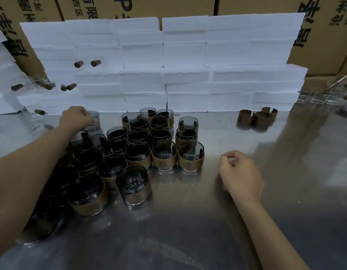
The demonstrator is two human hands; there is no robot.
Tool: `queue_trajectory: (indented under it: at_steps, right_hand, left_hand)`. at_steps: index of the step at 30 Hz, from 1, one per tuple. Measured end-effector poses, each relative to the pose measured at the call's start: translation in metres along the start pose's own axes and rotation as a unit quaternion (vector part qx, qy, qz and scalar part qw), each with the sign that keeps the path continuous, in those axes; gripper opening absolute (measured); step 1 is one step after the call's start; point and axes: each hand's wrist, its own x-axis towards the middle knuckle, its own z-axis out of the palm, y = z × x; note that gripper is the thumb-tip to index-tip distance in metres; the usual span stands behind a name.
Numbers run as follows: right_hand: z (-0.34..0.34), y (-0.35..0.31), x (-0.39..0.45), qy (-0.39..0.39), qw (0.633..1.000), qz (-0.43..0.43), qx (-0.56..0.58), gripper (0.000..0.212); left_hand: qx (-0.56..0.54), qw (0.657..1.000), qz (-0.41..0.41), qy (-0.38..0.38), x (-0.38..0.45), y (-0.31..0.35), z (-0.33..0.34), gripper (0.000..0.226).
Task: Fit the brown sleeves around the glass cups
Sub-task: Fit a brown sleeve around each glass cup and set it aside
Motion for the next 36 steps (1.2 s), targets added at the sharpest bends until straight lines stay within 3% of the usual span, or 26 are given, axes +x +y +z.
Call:
queue_trajectory:
  at_steps: [5, 11, 13, 16, 20, 23, 25, 30, 36]
  right_hand:
    - [-0.002, -0.002, -0.002, -0.005, 1.0, -0.003, 0.003, 0.016]
    - [-0.005, -0.003, -0.004, -0.01, 1.0, -0.001, 0.008, 0.019]
    - [-0.006, -0.003, -0.004, -0.011, 0.999, 0.0, 0.033, 0.026]
    - [-0.009, -0.001, -0.004, -0.017, 0.989, 0.005, 0.149, 0.041]
    - [-0.026, -0.006, 0.002, -0.062, 0.929, 0.052, 0.36, 0.047]
    - [-0.037, -0.005, 0.005, -0.142, 0.905, 0.042, 0.399, 0.059]
    - [-0.038, -0.003, 0.003, -0.178, 0.902, 0.023, 0.393, 0.064]
    - [-0.038, -0.004, 0.003, -0.195, 0.906, 0.02, 0.375, 0.052]
    - [-0.033, -0.002, -0.004, -0.161, 0.911, -0.01, 0.379, 0.035]
  left_hand:
    - [-0.116, 0.991, 0.041, 0.056, -0.024, 0.045, 0.0, 0.015]
    - [-0.309, 0.947, 0.084, 0.023, -0.088, 0.123, -0.005, 0.056]
    - [-0.401, 0.913, 0.064, -0.021, -0.122, 0.151, -0.004, 0.068]
    - [-0.514, 0.848, 0.043, -0.12, -0.177, 0.183, 0.006, 0.059]
    - [-0.579, 0.781, -0.007, -0.233, -0.245, 0.206, 0.047, 0.048]
    - [-0.625, 0.715, -0.049, -0.309, -0.285, 0.21, 0.077, 0.033]
    - [-0.648, 0.688, -0.085, -0.315, -0.297, 0.209, 0.091, 0.038]
    - [-0.642, 0.697, -0.067, -0.311, -0.296, 0.198, 0.109, 0.05]
    - [-0.603, 0.725, -0.03, -0.331, -0.288, 0.189, 0.118, 0.039]
